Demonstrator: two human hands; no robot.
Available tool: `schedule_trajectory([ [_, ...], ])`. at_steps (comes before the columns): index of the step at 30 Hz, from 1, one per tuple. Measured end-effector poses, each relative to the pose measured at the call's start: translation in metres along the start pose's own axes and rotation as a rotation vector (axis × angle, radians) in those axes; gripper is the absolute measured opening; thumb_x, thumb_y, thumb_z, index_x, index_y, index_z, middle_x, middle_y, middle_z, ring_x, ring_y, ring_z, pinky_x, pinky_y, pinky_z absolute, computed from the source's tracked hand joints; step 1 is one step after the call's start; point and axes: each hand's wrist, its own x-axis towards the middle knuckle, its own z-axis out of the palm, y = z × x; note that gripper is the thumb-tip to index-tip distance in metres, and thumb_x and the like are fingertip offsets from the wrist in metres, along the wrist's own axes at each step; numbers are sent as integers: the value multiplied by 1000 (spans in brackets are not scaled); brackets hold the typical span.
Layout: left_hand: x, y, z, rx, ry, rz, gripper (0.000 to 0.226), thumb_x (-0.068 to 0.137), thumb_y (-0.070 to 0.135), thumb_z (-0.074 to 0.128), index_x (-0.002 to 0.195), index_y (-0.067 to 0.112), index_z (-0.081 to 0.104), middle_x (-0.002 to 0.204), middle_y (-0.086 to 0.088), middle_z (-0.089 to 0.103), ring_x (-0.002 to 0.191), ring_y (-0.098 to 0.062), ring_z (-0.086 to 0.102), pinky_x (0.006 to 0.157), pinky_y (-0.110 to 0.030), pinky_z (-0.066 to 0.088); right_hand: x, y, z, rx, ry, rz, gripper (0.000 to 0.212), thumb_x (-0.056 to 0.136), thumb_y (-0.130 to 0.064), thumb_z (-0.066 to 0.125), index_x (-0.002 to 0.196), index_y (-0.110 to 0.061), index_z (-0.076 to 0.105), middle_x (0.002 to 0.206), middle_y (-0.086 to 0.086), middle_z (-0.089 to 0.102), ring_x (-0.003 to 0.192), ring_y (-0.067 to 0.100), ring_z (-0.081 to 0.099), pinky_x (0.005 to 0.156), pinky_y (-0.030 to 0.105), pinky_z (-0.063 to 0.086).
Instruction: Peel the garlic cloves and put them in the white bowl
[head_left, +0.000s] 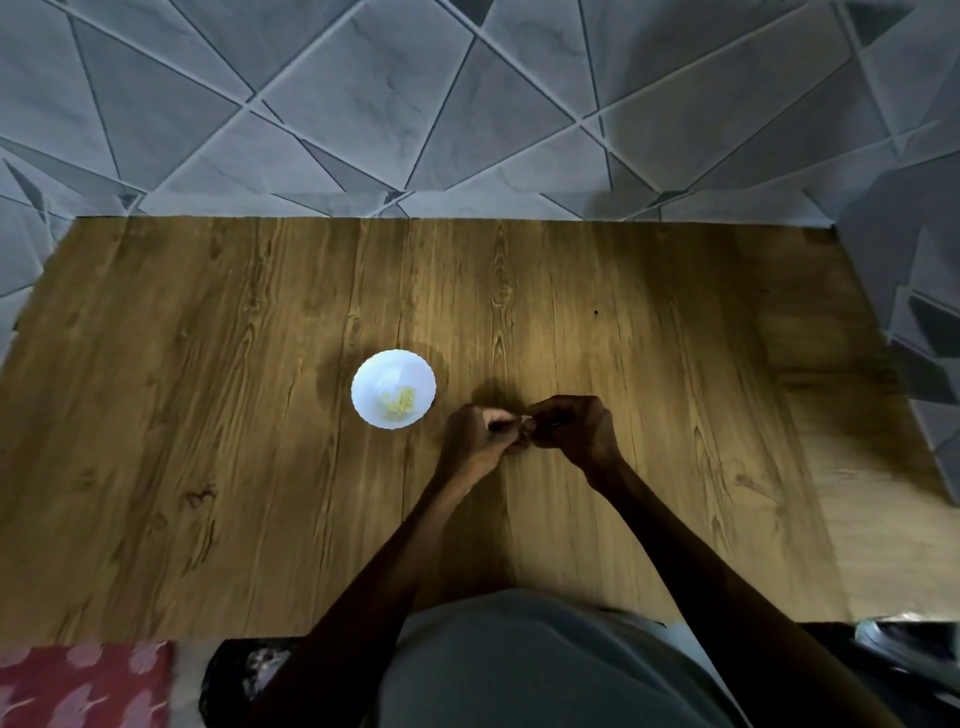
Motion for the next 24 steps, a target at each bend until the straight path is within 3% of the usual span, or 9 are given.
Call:
schedule_trajectory([
  [5,-1,3,4,-6,41,-43,30,90,24,68,115,7,69,105,-2,71,90,-5,63,70,-5,48,2,-1,-1,-38,8,-24,14,86,-2,70,99,-1,72,91,3,73,83,12,73,68,23,59],
  [12,1,1,2,35,7,-92,33,90,28,68,118,11,67,107,-2,72,98,-11,67,80,-19,54,3,-5,0,-147,-26,-78,15,86,-10,73,99,-4,74,91,4,75,81,14,74,68,28,61],
  [16,1,6,2,75,-4,-80,24,93,18,64,113,6,69,101,-7,73,84,-7,67,64,-10,51,2,-10,1,-235,-13,-100,13,86,-6,72,98,-9,75,89,4,75,73,10,73,64,29,61],
  [19,1,7,2,130,8,-64,19,93,20,63,107,10,72,95,-2,74,81,-5,67,67,-11,50,2,-12,3,-280,-3,-111,15,84,-1,71,96,-9,75,85,4,75,69,10,73,62,31,61],
  [24,1,7,4,159,-24,-70,20,93,20,64,110,11,70,95,-2,74,84,-8,70,68,-13,52,1,-14,3,-285,-9,-75,8,87,-8,71,93,-11,75,79,1,75,65,10,72,61,37,61],
])
